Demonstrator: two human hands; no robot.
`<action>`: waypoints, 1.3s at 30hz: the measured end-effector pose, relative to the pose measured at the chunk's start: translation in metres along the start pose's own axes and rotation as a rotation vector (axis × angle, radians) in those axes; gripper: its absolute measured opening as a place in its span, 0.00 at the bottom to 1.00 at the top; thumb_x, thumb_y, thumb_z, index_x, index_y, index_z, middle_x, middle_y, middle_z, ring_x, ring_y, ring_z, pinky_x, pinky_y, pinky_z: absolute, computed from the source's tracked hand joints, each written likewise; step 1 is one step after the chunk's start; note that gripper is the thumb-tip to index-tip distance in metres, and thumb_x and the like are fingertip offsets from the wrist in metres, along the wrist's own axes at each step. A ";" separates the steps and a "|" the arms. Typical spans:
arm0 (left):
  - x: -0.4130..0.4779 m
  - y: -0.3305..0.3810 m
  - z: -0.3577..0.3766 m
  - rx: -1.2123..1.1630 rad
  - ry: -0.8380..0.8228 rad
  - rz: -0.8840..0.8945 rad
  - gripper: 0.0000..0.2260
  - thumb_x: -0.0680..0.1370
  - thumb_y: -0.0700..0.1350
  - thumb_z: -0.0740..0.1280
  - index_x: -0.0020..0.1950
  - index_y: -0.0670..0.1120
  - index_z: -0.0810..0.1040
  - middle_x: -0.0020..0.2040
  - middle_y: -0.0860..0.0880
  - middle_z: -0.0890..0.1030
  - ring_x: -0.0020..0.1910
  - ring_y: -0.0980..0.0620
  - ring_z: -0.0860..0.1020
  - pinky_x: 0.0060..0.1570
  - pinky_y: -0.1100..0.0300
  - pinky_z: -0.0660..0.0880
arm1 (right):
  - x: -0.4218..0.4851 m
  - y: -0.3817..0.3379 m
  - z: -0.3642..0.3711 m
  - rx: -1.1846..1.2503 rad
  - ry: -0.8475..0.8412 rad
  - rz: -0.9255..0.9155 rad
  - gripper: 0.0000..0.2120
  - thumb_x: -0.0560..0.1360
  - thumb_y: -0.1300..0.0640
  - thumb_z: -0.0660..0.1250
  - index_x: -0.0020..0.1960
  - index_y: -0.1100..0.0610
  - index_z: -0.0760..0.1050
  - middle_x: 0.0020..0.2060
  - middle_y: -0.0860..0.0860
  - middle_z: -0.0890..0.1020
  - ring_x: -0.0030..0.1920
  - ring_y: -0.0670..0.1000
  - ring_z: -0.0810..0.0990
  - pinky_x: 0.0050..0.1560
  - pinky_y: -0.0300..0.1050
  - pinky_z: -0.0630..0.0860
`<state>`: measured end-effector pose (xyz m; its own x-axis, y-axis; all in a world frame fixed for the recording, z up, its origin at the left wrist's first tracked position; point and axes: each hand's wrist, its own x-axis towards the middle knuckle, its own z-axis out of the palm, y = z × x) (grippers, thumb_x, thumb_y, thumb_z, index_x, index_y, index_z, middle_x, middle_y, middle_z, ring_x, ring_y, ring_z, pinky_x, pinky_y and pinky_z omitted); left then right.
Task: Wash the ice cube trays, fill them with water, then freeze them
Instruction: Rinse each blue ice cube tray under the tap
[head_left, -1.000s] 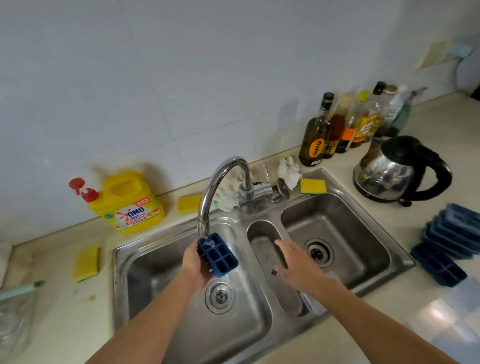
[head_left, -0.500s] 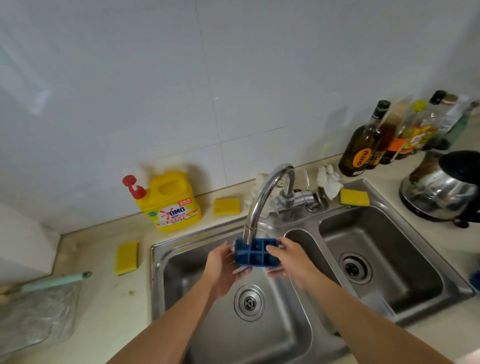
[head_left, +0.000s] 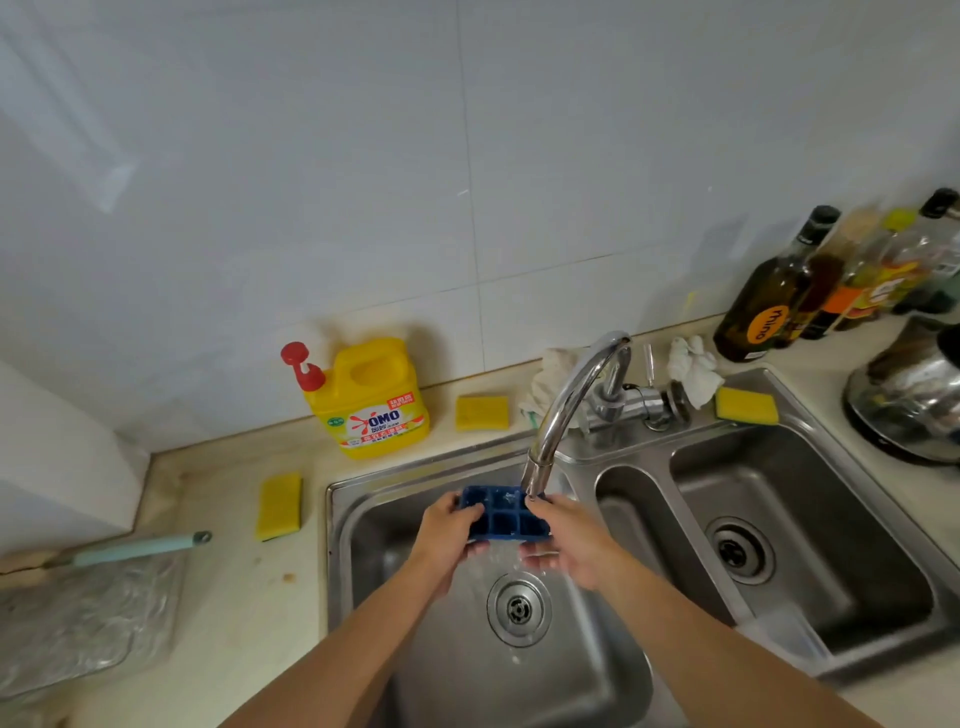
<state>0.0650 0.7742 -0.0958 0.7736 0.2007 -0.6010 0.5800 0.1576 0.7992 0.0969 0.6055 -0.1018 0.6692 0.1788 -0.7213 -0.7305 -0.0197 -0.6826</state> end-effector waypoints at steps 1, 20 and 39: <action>-0.002 0.001 0.000 0.024 -0.026 0.020 0.09 0.81 0.37 0.65 0.61 0.44 0.77 0.56 0.41 0.83 0.54 0.44 0.82 0.44 0.56 0.80 | 0.001 0.001 -0.001 0.013 0.021 0.021 0.08 0.83 0.56 0.66 0.58 0.60 0.76 0.51 0.64 0.83 0.39 0.59 0.83 0.36 0.49 0.82; -0.001 -0.004 0.021 0.141 0.037 0.013 0.13 0.78 0.31 0.62 0.60 0.43 0.77 0.53 0.42 0.84 0.50 0.45 0.83 0.41 0.57 0.79 | -0.016 -0.003 -0.011 -0.180 -0.027 -0.181 0.19 0.76 0.71 0.64 0.60 0.51 0.73 0.48 0.61 0.83 0.36 0.52 0.80 0.35 0.44 0.78; -0.018 -0.006 0.034 -0.081 -0.066 -0.192 0.10 0.83 0.49 0.65 0.59 0.43 0.76 0.54 0.37 0.82 0.44 0.43 0.85 0.39 0.54 0.82 | -0.014 -0.005 -0.004 -0.140 0.279 -0.243 0.15 0.76 0.71 0.62 0.58 0.56 0.72 0.48 0.59 0.81 0.34 0.51 0.76 0.29 0.41 0.73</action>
<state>0.0561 0.7364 -0.0895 0.6676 0.0964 -0.7382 0.6978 0.2647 0.6656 0.0920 0.5988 -0.0887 0.8460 -0.0786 -0.5274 -0.5331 -0.1473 -0.8331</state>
